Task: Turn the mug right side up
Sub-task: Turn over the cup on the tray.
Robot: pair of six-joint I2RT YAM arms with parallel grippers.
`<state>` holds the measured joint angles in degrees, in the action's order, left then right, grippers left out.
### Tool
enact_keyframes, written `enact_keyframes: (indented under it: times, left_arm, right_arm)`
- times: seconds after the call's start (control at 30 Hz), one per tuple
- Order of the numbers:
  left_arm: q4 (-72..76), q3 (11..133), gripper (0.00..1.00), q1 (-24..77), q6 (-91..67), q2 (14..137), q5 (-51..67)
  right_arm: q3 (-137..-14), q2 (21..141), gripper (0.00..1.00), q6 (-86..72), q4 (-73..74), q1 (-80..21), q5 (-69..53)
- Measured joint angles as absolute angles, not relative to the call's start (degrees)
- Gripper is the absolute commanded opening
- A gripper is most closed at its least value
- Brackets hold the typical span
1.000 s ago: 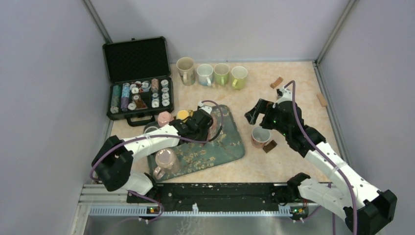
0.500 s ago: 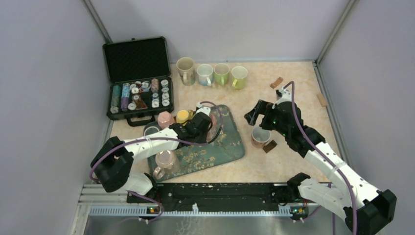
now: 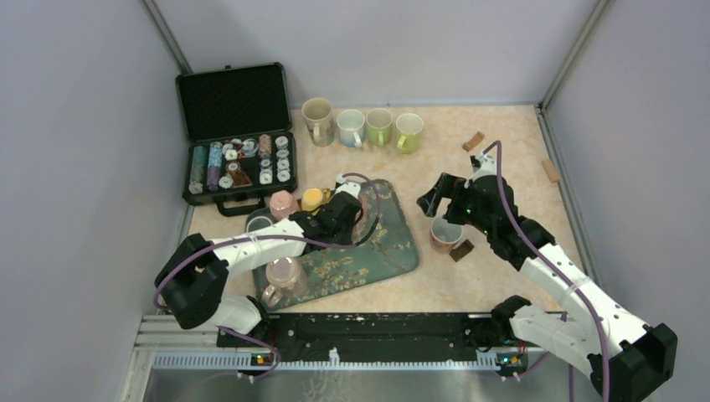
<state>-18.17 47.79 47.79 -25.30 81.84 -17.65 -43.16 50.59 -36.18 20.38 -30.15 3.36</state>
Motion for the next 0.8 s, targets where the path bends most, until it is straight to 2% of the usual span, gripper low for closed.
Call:
enact_keyframes:
  times: [0.3,0.8]
  left_arm:
    - [-21.19,50.54,0.0,47.79,-23.4,79.37,-15.53]
    - [-21.02,65.6,0.0,47.31,-21.26,77.52,-10.94]
  right_arm:
    - [-43.16,50.59,0.99,-36.16,19.59,-30.13,2.94]
    - [-45.82,51.4,0.99,-36.16,12.25,-30.15,-4.51]
